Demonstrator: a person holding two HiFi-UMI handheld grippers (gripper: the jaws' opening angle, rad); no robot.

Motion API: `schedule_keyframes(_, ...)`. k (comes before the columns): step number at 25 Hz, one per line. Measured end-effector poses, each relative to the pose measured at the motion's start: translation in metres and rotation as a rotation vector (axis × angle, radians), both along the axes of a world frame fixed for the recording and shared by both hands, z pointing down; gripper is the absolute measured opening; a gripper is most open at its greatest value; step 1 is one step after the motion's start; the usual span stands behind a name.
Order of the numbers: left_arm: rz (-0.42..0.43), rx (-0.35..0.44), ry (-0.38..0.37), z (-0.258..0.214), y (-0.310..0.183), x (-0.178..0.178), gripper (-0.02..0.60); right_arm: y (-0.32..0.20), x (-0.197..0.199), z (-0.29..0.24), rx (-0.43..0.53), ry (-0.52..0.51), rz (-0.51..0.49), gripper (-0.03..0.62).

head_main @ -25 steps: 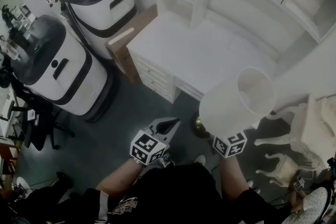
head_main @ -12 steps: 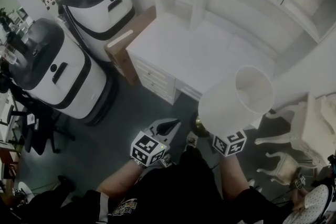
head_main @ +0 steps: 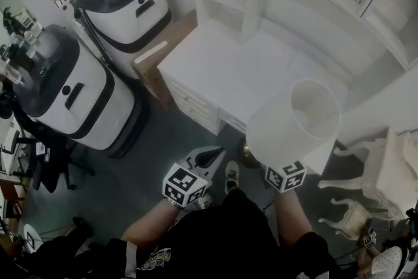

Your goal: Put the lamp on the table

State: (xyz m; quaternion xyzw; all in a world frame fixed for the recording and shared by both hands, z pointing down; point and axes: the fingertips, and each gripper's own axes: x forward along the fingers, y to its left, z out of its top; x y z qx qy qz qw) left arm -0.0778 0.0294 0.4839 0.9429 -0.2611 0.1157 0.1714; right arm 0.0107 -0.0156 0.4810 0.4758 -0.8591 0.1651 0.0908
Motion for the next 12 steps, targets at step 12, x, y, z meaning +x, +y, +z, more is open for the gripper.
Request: schedule_keyframes(12, -0.001, -0.012, 0.014, 0.000, -0.052, 0.042, 0.006, -0.057, 0.036, 0.004, -0.007, 0.007, -0.029, 0.081)
